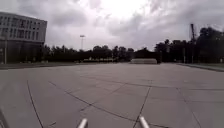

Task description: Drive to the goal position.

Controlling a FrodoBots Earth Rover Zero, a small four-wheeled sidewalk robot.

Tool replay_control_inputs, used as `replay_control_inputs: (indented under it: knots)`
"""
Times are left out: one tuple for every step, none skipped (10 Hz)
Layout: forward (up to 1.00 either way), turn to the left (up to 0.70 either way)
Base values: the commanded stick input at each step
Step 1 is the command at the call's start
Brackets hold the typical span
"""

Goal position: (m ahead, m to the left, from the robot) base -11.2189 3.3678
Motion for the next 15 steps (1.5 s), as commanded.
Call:
replay_control_inputs:
  knots:
    - [0.70,-0.35]
    - [0.70,-0.35]
    - [0.70,-0.35]
    - [0.70,-0.35]
    - [0.70,-0.35]
    - [0.70,-0.35]
    - [0.70,-0.35]
    - [0.70,-0.35]
    - [0.70,-0.35]
    - [0.70,-0.35]
    - [0.70,-0.35]
    - [0.70,-0.35]
    - [0.70,-0.35]
    - [0.70,-0.35]
    - [0.70,-0.35]
